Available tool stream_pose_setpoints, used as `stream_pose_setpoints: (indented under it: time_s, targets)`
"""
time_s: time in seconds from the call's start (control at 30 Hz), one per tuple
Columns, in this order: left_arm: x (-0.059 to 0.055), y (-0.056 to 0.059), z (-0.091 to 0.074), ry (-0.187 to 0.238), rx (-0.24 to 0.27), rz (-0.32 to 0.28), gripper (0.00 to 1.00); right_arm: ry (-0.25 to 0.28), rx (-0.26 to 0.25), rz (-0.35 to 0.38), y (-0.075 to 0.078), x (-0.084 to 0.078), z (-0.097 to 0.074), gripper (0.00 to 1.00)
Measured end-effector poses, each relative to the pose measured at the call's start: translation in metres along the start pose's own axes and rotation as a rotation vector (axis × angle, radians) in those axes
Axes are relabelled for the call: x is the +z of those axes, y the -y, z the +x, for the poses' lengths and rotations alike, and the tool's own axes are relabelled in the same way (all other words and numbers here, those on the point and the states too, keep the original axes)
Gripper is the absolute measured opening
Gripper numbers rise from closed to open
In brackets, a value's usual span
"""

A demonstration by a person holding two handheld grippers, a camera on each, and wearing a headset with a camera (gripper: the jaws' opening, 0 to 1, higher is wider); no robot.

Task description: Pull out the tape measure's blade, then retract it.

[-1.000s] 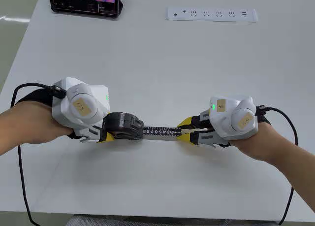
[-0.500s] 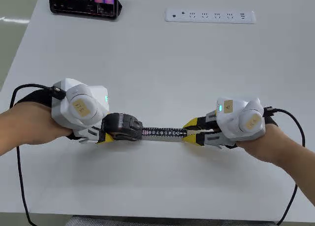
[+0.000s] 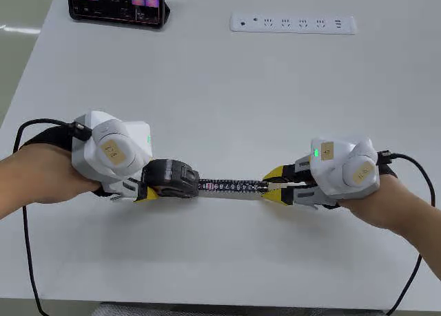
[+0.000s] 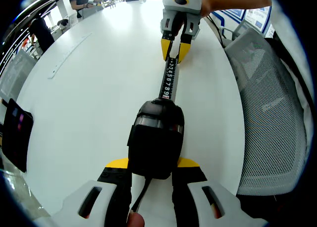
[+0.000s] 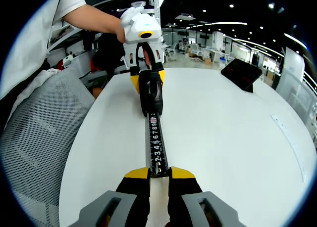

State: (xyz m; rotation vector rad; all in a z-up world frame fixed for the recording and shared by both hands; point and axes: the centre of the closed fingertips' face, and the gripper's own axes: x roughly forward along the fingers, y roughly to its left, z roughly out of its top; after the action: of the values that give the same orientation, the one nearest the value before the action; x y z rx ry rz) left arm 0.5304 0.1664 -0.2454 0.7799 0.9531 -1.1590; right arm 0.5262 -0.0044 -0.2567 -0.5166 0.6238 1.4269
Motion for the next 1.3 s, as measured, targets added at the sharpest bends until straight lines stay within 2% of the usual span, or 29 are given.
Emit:
stream_pose_setpoints:
  time_s: [1.3]
  targets:
    - [0.000,0.000,0.000,-0.001,0.002,-0.003,0.26,-0.065,-0.008,-0.007,0.006,-0.026,-0.031,0.09]
